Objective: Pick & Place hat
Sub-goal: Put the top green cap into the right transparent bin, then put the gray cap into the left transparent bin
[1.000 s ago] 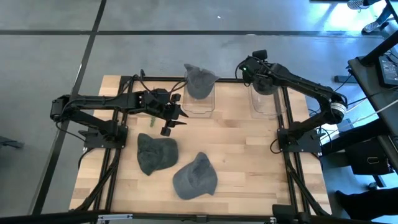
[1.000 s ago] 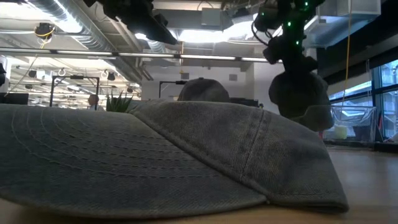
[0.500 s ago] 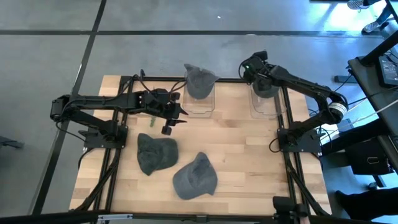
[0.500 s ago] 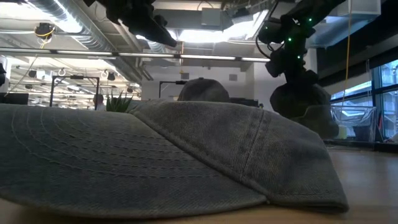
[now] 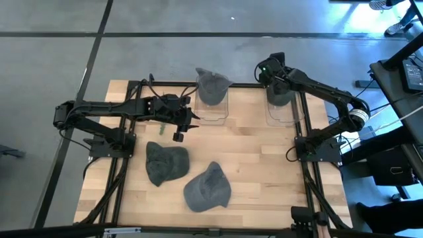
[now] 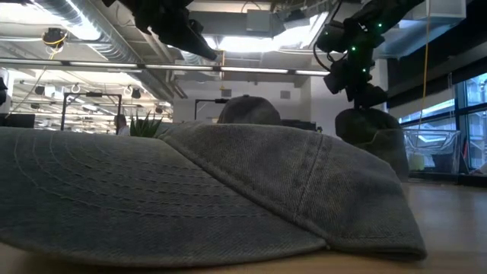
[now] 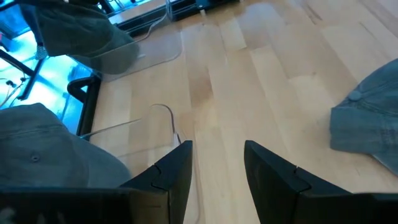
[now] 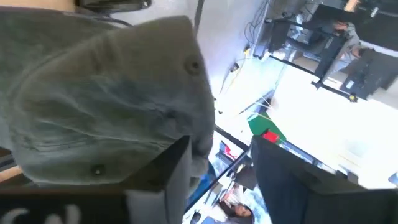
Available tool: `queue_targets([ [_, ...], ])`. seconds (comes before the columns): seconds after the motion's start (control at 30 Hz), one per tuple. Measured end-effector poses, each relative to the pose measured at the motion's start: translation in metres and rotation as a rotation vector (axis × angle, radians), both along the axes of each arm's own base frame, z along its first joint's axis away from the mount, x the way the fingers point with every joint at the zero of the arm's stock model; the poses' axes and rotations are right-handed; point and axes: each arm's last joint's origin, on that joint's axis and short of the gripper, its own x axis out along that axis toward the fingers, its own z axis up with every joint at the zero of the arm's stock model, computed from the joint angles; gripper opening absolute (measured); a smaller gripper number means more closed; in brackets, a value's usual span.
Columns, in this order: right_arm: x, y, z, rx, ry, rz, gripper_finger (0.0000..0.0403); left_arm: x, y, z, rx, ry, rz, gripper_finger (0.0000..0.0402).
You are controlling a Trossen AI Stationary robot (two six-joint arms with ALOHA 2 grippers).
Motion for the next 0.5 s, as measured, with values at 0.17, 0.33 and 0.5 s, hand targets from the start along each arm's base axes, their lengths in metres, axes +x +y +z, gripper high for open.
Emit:
queue_targets([
  [0.17, 0.001, -0.003, 0.007, -0.094, -0.001, -0.054, 0.0211, 0.000, 0.000, 0.000, 0.002, -0.003, 0.002, 0.0141],
  [0.33, 0.012, 0.004, 0.022, -0.169, -0.129, -0.093, 0.0233, 0.000, 0.000, 0.000, -0.021, -0.006, 0.018, 0.0141],
  [0.5, 0.036, 0.031, 0.038, -0.051, -0.517, -0.053, 0.0235, 0.000, 0.000, -0.001, -0.045, 0.002, 0.032, 0.0141],
])
